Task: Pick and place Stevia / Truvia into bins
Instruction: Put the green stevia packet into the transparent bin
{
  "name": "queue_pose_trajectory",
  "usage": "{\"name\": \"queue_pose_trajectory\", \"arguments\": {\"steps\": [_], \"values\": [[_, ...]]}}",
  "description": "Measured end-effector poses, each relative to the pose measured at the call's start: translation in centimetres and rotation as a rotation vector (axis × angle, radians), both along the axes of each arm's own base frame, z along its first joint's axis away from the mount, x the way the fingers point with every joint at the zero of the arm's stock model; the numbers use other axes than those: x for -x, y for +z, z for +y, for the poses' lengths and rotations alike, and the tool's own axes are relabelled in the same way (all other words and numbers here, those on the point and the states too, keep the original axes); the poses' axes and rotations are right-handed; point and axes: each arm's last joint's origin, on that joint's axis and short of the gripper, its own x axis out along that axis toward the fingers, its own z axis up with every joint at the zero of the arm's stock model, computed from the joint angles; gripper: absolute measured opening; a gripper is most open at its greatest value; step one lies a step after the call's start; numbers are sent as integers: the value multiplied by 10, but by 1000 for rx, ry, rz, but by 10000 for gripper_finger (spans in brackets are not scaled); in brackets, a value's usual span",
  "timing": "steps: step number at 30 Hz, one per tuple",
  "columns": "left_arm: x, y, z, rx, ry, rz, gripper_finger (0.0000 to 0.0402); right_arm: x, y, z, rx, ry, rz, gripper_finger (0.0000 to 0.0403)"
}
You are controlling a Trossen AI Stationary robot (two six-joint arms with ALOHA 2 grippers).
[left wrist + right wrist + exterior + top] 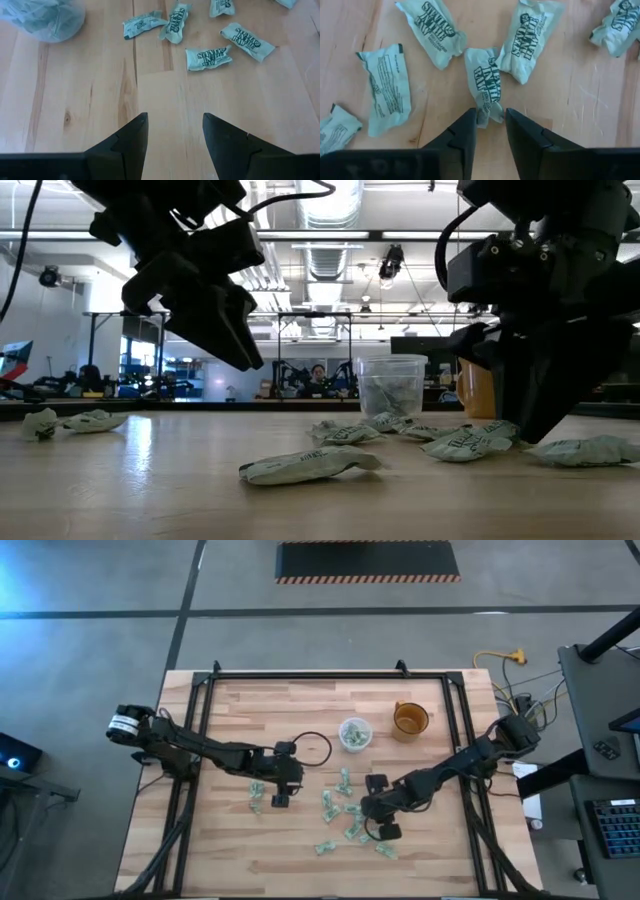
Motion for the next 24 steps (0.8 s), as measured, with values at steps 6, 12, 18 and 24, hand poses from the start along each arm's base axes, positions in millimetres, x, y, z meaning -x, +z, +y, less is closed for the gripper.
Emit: {"name": "queue_pose_trajectory", "arguments": {"steps": [6,12,18,24], "values": [[0,0,0,0,0,0,173,0,0,0,23,53,-10,49],[0,0,0,0,0,0,173,-1,0,-2,31,61,-13,15],[0,0,0,0,0,0,173,-2,5,-3,55,75,-20,9],[0,0,0,0,0,1,173,-4,23,-2,125,52,-16,9]]}}
